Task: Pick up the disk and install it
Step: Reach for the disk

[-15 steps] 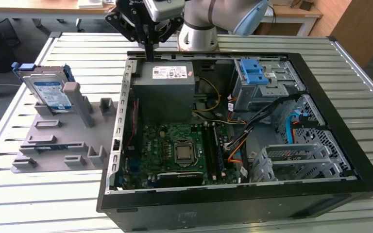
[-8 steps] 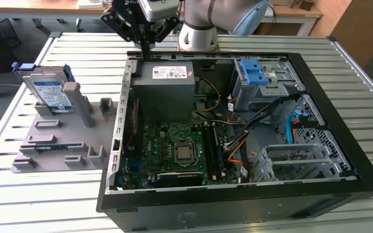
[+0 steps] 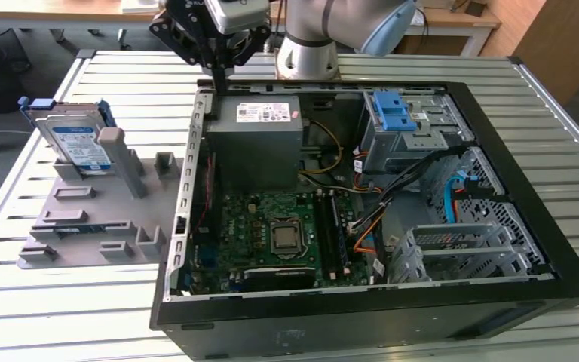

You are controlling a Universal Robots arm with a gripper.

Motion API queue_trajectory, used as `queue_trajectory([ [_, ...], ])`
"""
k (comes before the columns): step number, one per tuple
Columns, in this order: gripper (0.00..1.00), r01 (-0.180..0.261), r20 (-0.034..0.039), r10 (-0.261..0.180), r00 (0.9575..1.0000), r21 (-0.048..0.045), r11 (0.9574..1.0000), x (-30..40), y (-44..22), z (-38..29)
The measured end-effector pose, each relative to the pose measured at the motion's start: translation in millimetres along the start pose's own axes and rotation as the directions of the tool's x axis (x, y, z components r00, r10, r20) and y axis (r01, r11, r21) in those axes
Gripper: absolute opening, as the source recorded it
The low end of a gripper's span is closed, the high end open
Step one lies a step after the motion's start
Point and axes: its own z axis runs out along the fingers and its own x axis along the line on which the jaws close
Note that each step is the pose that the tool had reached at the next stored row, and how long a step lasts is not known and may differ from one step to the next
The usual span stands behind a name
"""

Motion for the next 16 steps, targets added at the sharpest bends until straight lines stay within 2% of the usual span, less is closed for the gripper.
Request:
queue_trajectory([
  [16,0.11,0.0,0.0,0.0,1.0,0.0002,1.0,10.3,0.6,-0.1],
])
